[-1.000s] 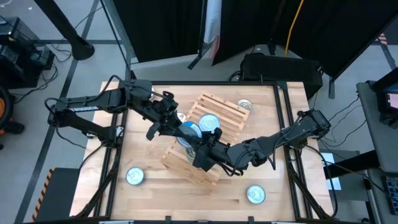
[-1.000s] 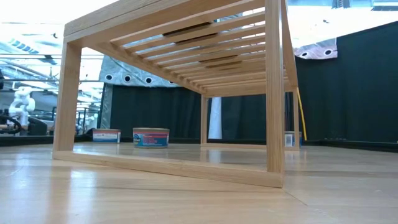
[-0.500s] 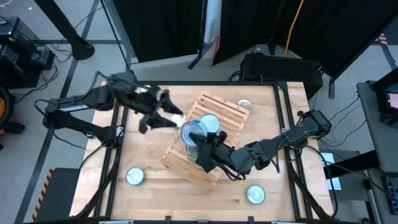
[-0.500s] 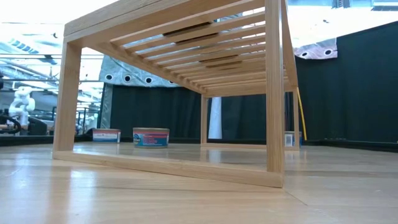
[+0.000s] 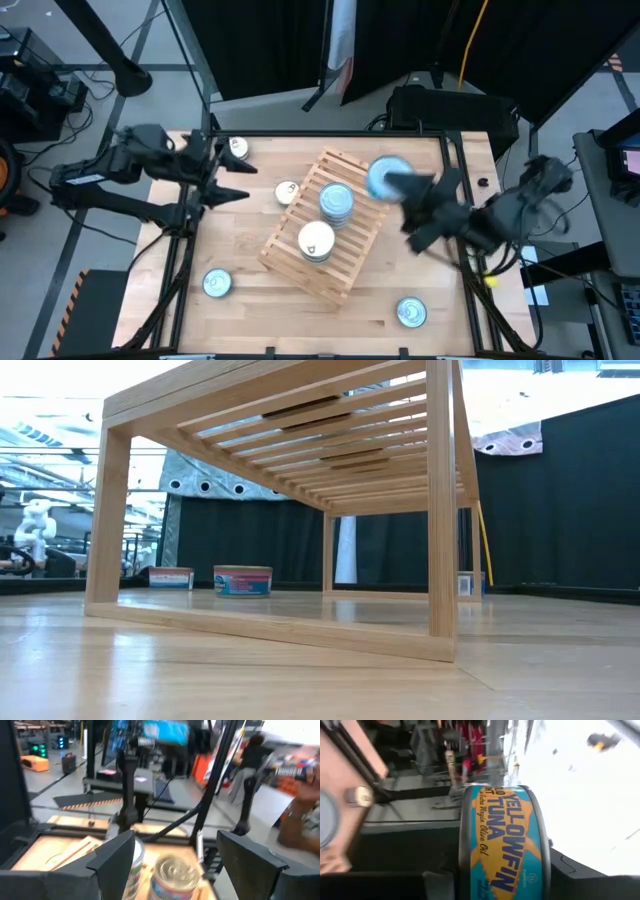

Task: Stack canned seafood by type on shelf
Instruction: Put the yellow-blue tuna can on the shelf

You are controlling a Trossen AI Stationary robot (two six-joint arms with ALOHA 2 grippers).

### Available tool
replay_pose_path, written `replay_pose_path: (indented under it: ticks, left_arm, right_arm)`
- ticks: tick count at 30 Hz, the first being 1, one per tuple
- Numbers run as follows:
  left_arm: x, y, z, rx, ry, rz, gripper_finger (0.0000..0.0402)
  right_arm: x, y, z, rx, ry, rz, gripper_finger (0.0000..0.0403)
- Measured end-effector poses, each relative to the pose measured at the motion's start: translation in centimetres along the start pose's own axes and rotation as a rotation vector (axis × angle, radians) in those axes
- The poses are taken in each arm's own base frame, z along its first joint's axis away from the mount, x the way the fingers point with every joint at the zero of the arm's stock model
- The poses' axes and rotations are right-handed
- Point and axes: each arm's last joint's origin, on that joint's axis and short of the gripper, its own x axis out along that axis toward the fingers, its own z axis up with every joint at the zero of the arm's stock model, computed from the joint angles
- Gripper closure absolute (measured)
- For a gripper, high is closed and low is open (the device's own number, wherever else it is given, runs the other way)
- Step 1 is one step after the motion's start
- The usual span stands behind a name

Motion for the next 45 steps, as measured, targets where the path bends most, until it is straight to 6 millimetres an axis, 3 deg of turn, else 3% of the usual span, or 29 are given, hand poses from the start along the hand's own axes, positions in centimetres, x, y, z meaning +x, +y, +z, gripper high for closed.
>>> replay_pose_path:
  ticks: [7,12,18,25,33,45]
  left_arm:
    - [2.8,0.8,-5.1,0.018,0.098,0.116,0.0114]
    - [4.6,1.5,-8.1,0.012,0.074,0.117,0.0114]
    - [5.3,1.8,-9.6,-0.002,0.059,0.111,0.0114]
    - [5.4,1.2,-9.7,0.007,0.061,0.082,0.0114]
    - [5.4,1.0,-9.8,0.03,0.063,0.071,0.0114]
    - [5.4,1.0,-9.8,0.033,0.066,0.071,0.0114]
  right_arm:
    - [-0.8,0.5,-6.8,0.28,-0.039,0.255,0.0254]
    - [-0.2,2.0,-9.2,0.373,0.064,0.417,0.0261]
    - [1.7,4.9,-10.4,0.382,0.177,0.539,0.0262]
    - [3.9,9.7,-11.7,0.358,0.305,0.603,0.0262]
    - [6.1,14.8,-11.9,0.306,0.231,0.584,0.0262]
    - [7.6,18.0,-12.8,0.281,0.129,0.554,0.0258]
